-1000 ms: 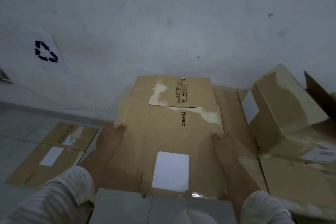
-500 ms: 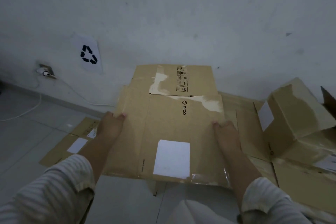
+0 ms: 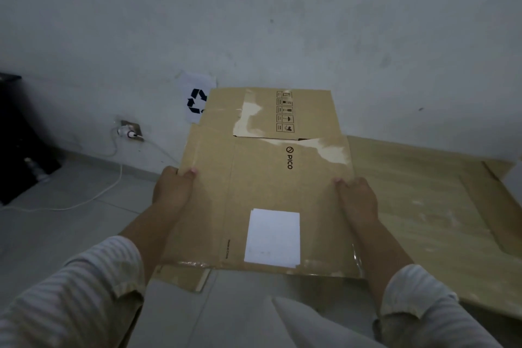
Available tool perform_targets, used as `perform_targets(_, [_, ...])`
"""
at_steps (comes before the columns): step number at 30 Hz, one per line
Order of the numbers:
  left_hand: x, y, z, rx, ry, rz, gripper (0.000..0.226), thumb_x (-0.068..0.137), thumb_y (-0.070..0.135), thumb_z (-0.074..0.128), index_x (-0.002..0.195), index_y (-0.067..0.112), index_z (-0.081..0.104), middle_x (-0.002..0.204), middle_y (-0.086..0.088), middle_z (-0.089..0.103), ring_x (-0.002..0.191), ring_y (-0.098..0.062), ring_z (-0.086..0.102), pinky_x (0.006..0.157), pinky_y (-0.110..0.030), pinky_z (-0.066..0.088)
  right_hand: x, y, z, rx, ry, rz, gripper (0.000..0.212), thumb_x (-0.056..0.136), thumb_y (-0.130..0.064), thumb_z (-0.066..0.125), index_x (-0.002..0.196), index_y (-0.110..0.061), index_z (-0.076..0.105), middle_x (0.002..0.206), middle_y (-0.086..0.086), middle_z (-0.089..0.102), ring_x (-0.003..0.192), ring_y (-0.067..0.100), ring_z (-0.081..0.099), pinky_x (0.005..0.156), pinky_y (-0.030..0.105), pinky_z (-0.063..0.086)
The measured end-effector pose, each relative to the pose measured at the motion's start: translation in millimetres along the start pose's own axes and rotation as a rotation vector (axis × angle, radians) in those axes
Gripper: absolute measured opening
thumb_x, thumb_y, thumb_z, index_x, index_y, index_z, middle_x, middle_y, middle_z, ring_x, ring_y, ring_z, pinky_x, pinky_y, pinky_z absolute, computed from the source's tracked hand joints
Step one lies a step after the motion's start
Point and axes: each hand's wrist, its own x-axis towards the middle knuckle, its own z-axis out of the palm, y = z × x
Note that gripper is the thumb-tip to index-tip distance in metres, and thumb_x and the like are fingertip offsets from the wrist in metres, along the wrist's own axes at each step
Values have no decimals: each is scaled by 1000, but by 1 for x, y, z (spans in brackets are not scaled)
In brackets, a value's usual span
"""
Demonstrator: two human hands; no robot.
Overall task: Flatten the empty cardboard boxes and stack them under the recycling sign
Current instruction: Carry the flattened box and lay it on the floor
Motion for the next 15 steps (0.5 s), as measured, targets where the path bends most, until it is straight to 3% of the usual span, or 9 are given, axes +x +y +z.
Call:
perform_targets(10, [136, -56, -38, 24, -76, -11, 36, 92, 43, 50, 102, 9, 53, 93, -10, 59, 82, -30, 57, 68, -34, 41, -8, -61, 135, -81, -5, 106, 54, 93, -45, 42, 124, -3, 52, 127, 20, 55, 119, 37, 51, 95, 38, 39])
perform_targets(15, [213, -84, -30, -18, -84, -60, 38, 89, 46, 53, 98, 10, 60, 90, -11, 64, 80, -30, 61, 69, -37, 46, 25, -80, 208, -17, -40, 158, 46, 91, -45, 49, 116, -7, 53, 108, 12, 60, 104, 34, 58, 90, 42, 46])
